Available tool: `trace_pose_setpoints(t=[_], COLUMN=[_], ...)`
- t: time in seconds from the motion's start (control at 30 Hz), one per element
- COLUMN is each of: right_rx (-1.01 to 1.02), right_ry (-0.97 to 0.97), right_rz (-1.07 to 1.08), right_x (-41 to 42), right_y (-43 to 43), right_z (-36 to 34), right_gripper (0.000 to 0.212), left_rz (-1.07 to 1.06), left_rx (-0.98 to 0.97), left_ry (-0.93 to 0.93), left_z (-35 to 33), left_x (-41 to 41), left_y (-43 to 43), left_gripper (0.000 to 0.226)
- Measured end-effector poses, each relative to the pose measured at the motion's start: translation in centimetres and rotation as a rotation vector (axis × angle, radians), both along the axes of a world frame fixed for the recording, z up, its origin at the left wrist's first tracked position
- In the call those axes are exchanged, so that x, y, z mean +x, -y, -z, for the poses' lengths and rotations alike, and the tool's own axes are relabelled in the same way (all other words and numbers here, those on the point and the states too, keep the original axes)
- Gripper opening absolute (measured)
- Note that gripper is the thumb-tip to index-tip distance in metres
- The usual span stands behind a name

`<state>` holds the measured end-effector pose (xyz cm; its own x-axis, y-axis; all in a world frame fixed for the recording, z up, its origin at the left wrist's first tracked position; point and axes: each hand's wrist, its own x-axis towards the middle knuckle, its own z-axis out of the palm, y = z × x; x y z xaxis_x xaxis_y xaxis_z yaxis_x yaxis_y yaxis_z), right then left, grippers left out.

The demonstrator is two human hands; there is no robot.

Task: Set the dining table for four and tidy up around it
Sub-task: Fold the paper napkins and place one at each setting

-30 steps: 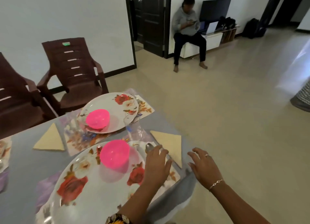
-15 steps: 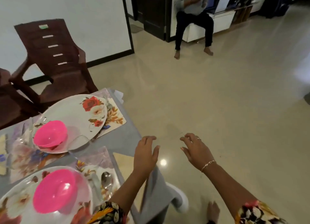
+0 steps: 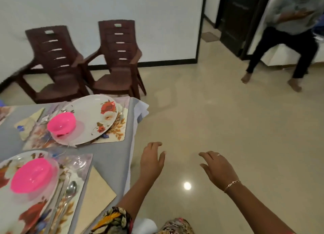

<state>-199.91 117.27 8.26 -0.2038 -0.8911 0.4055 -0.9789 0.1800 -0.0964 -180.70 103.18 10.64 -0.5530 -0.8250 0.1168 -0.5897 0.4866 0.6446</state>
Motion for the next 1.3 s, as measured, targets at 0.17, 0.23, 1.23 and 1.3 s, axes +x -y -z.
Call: trace_pose_setpoints(t=[0.17, 0.23, 1.23, 1.3], right_rx=[0.056, 0.077, 0.634, 0.643], right_ry=[0.071, 0.050, 0.157, 0.180], right_rz=[-0.184, -0.276, -1.396, -1.443], right_x=[-4.0, -5.6, -9.8, -8.5], right_y=[7.8, 11.9, 67.4, 69.7], right_z=[0.8, 1.0, -1.4, -1.8], right_gripper=[0.040, 0.044, 0.026, 0.026], left_rz=[-0.205, -0.276, -1.734, -1.829], left_rx=[-0.011, -0.009, 0.016, -0.019], left_ry=[-0.027, -0.064, -0.174, -0.178], left_z=[1.0, 1.4, -0.8, -0.9], left_x=[-2.3, -3.5, -9.6, -10.0], left_y=[4.6, 7.2, 36.1, 36.7], left_gripper=[0.025, 0.024, 0.020, 0.027])
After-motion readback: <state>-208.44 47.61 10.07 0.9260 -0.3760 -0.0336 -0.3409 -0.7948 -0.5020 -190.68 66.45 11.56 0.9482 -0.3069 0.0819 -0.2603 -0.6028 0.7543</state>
